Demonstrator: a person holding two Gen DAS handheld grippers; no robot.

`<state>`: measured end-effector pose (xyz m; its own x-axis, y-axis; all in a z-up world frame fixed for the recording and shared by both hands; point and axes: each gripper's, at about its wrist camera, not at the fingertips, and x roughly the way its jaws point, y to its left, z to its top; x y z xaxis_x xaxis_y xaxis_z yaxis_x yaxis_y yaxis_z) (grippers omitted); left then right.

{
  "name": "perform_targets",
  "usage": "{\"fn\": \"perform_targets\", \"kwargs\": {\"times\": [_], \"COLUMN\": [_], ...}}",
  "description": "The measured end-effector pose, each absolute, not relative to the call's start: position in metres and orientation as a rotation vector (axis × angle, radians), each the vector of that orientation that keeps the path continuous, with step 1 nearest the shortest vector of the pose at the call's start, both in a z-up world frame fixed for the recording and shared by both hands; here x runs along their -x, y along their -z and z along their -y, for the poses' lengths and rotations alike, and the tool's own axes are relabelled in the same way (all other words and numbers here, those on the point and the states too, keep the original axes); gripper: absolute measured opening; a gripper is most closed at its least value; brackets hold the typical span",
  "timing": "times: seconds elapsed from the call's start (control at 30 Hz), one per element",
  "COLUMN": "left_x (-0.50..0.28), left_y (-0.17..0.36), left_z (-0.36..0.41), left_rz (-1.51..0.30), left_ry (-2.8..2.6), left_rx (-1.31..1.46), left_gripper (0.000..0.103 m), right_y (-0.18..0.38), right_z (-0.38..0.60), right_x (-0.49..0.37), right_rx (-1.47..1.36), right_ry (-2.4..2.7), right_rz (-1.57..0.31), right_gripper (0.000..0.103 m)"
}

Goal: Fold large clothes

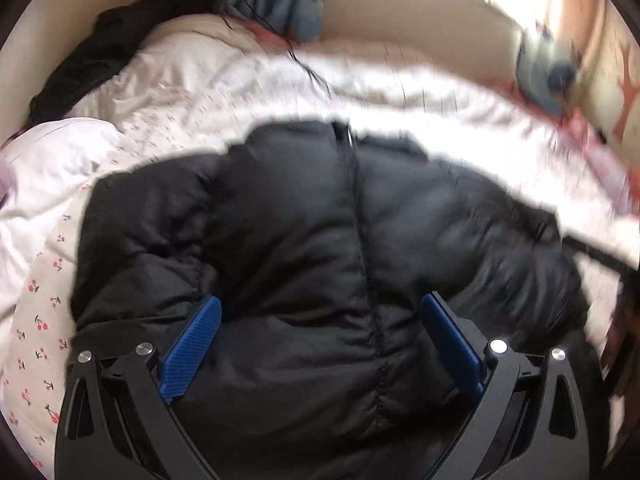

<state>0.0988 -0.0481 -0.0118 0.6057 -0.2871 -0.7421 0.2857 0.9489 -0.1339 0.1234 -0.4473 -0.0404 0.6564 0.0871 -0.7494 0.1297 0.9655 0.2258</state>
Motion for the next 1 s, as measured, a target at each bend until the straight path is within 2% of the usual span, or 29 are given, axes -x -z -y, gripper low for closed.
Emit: {"fn": "perform_targets", "kwargs": {"times": [0.1,0.2,0.33,0.37,0.43,0.5,0.57,0.67,0.77,0.87,1.0], "left_x": [-0.094,-0.102,-0.126,-0.129,-0.132,-0.131,-0.132,-0.135,-0.133,-0.114,-0.061], "left_y": [-0.007,-0.007,0.018,0.023,0.030,0.035,0.042,0.044,0.029,-0.006,-0.030], "left_z": [0.034,0.017,-0.007,-0.008,-0.006,0.002,0.010,0.013,-0.003,-0.038,-0.094], "left_rz": [-0.767,-0.769,-0.890,-0.908,-0.933,-0.946,-0.961,-0.973,-0.976,-0.917,-0.886], "left_ry": [0.298,0.236,0.165,0.165,0.162,0.170,0.169,0.168,0.219,0.290,0.256], "left_rx": [0.029,0.044,0.124,0.134,0.128,0.086,0.029,-0.004,0.103,0.263,0.238], "left_gripper": [0.096,0.096,0.096,0.096,0.096,0.096,0.096,0.096,0.096,0.096,0.096], "right_y": [0.065,0.048,0.027,0.030,0.061,0.096,0.093,0.067,0.049,0.064,0.084], "right_z": [0.460,0.469,0.455,0.450,0.441,0.449,0.459,0.474,0.499,0.523,0.544], "right_x": [-0.129,-0.119,-0.130,-0.138,-0.167,-0.183,-0.180,-0.146,-0.086,-0.014,0.088], "right_rx": [-0.279,-0.339,-0.250,-0.209,-0.089,-0.168,-0.222,-0.326,-0.453,-0.651,-0.837], "right_ry": [0.026,-0.009,-0.045,-0.037,0.017,-0.016,-0.009,-0.048,-0.105,-0.210,-0.311], "right_rz": [-0.977,-0.862,-0.763,-0.787,-0.956,-1.077,-1.075,-1.003,-0.979,-1.063,-1.094], "right_gripper": [0.075,0.075,0.075,0.077,0.078,0.089,0.089,0.089,0.089,0.089,0.089]}}
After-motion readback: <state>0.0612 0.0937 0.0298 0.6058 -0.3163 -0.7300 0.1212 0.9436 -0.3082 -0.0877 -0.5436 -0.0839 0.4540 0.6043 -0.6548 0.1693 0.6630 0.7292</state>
